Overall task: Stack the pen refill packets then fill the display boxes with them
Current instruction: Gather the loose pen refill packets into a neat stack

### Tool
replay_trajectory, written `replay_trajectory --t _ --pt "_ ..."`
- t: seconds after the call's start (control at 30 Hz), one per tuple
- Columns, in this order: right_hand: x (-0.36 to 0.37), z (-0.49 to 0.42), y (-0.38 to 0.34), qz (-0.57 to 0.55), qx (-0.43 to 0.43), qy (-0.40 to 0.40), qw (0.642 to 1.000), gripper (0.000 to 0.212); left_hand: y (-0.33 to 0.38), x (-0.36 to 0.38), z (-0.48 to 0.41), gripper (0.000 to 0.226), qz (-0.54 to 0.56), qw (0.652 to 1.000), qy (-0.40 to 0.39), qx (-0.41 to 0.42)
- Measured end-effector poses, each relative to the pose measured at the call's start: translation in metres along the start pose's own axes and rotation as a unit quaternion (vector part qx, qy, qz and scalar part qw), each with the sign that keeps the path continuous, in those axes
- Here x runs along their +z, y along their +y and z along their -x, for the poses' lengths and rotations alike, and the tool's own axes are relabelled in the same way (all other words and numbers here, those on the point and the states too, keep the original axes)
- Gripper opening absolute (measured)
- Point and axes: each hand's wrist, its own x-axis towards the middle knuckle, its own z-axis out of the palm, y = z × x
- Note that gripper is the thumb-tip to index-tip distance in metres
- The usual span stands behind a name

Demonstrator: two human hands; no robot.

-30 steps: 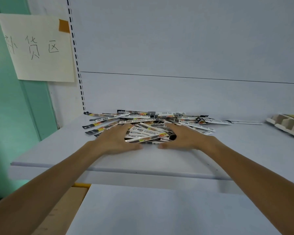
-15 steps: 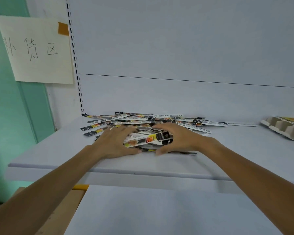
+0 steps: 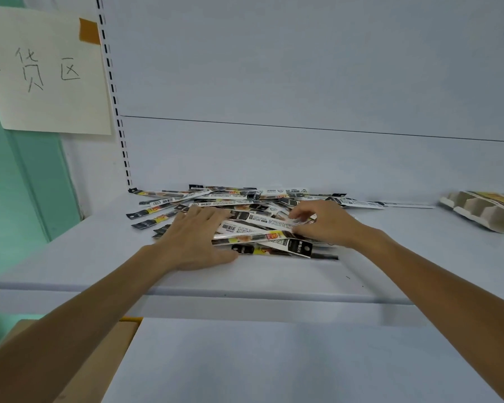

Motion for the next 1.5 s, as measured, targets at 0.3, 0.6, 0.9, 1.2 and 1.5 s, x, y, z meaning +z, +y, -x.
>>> replay_trajectory --t 0.3,0.6,0.9,1.2,1.5 --pt "0.014 -0.006 -0.031 0.009 -0.008 -0.085 0.996 0.067 0.005 -0.002 -0.005 0.112 0.039 0.996 0.070 0.036" --pt "0.013 -0.011 -0.032 0.012 -0.022 -0.161 0.987 0.079 -0.021 0.004 0.002 0.117 0.116 0.991 -0.021 -0.063" --pt "0.005 -0.010 -0.038 0.024 -0.068 -0.186 0.980 0.071 -0.024 0.009 0.008 0.129 0.120 0.992 0.009 -0.045" --pt "0.002 -0.015 -0.038 0.043 -0.098 -0.192 0.976 0.057 -0.005 0.010 0.006 0.119 0.091 0.994 -0.003 -0.051" --pt "0.005 -0.043 -0.044 0.006 -0.053 -0.016 0.998 0.031 -0.027 -0.005 0.002 0.131 0.105 0.992 -0.071 -0.006"
